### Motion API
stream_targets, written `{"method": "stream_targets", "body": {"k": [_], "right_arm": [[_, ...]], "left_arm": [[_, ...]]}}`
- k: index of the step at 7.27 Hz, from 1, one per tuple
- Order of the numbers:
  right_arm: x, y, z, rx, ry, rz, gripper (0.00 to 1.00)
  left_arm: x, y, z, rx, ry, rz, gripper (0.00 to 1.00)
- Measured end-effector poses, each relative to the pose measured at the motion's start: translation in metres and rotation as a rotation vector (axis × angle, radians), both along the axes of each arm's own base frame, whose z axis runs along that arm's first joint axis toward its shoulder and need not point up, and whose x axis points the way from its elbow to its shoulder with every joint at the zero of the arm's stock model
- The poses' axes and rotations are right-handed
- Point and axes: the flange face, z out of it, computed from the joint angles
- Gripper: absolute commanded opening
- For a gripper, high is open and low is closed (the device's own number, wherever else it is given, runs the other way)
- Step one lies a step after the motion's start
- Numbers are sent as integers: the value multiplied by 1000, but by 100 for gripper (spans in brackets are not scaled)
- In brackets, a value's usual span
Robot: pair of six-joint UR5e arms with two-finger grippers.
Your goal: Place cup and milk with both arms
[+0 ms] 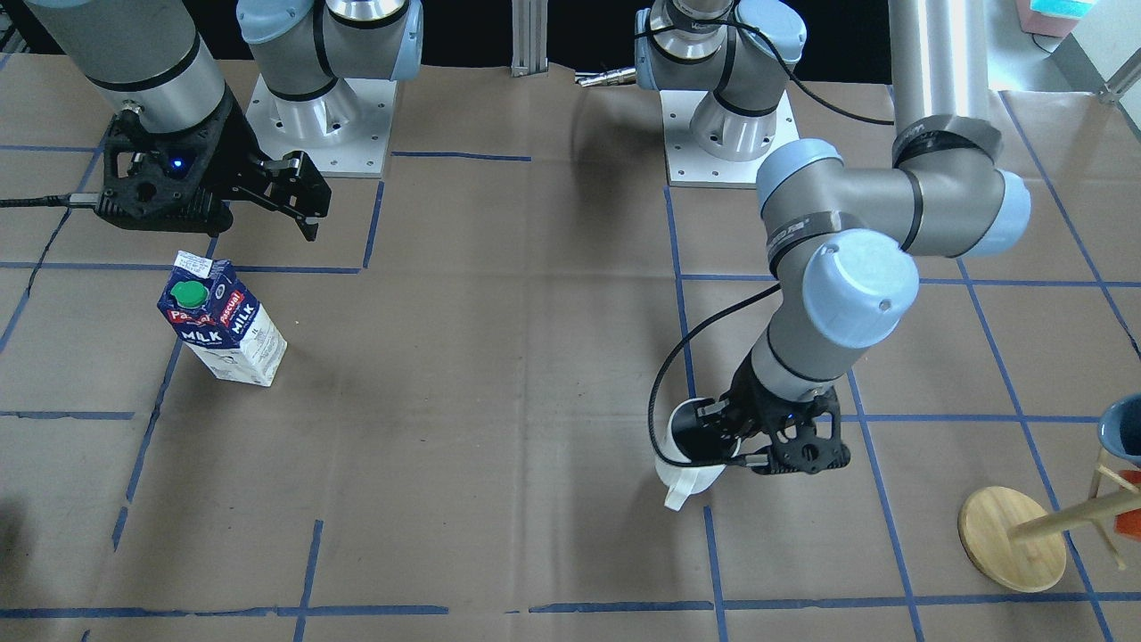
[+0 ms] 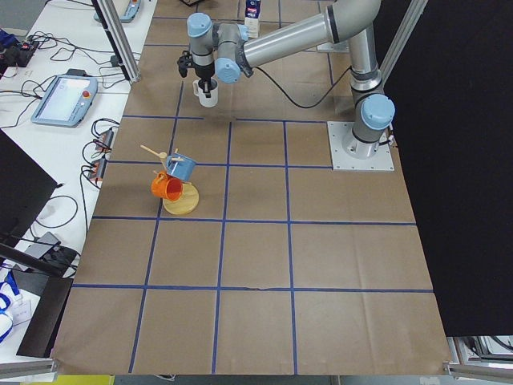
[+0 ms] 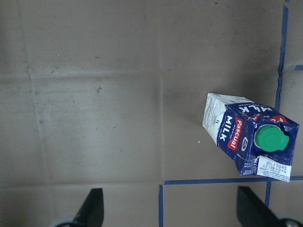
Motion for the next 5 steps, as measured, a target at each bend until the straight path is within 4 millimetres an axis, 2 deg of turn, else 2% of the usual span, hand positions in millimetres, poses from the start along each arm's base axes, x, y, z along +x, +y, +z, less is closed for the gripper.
{"method": "stream_targets", "body": {"k": [2,3,5], "right_arm": [[0,0,0,0,0,0,100],[0,0,0,0,0,0,100],[-2,-1,0,0,1,6,100]], "left_arm": [[-56,-44,-17,-6,6,50,0],[-78,-56,-23,1,6,86,0],[-101,-60,-30,42,-2,153,0]]}}
